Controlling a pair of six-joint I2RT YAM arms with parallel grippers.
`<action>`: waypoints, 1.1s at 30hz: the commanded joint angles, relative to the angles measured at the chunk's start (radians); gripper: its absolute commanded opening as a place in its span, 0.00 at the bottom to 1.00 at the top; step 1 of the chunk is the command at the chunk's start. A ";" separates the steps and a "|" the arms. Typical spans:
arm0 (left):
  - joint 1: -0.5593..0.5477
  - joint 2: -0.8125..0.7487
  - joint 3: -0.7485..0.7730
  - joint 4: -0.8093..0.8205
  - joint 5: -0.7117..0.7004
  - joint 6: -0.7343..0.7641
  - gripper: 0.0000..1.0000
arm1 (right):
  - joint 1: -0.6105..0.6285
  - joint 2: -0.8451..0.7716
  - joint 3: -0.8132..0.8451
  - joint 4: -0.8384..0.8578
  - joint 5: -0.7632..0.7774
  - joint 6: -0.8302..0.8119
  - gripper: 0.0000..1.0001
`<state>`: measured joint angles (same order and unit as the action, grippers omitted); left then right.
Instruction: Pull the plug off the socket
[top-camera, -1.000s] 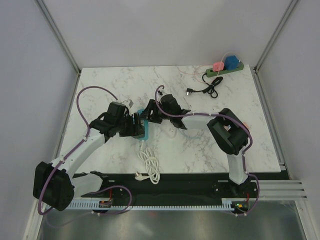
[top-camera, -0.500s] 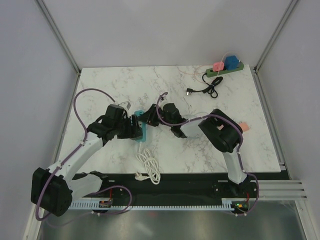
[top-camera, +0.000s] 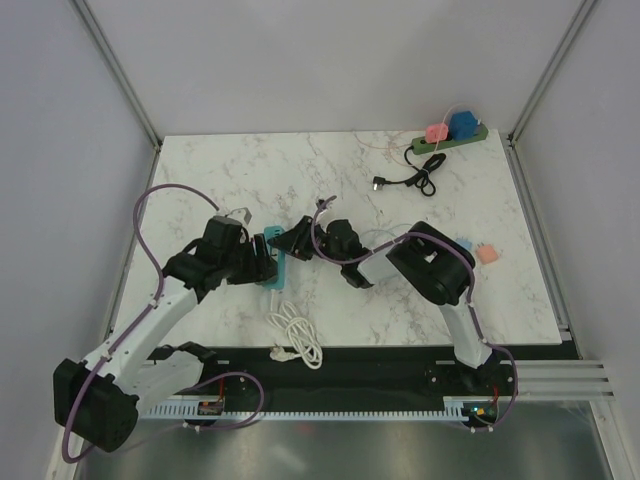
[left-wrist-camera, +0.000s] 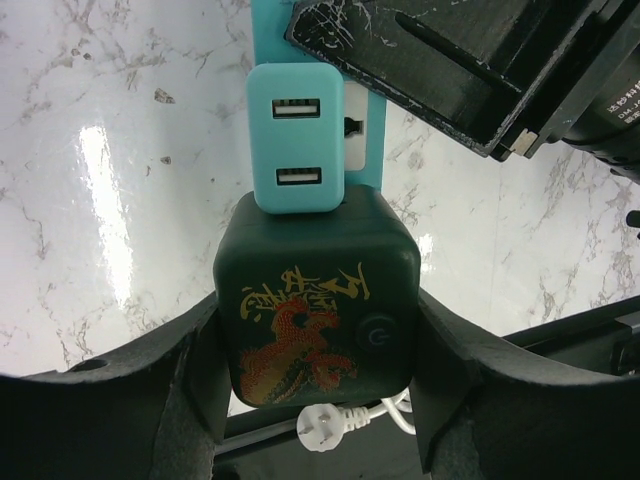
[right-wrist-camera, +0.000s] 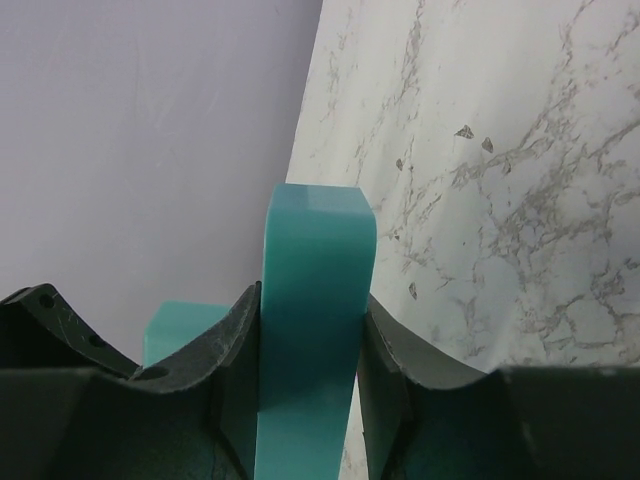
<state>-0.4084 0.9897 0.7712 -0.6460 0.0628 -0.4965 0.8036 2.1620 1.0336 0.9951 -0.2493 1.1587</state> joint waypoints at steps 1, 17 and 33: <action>0.014 -0.092 0.100 0.046 -0.040 -0.036 0.02 | -0.035 0.091 -0.079 -0.092 0.070 -0.166 0.00; 0.017 -0.054 0.132 0.019 0.008 0.058 0.02 | -0.034 0.069 -0.141 -0.063 0.180 -0.195 0.00; -0.061 0.050 0.221 -0.130 -0.242 0.044 0.02 | 0.026 0.098 0.083 -0.455 0.277 -0.122 0.00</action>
<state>-0.4740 1.0702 0.9333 -0.7555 -0.0296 -0.4473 0.8417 2.1963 1.1770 0.6338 0.0132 1.1069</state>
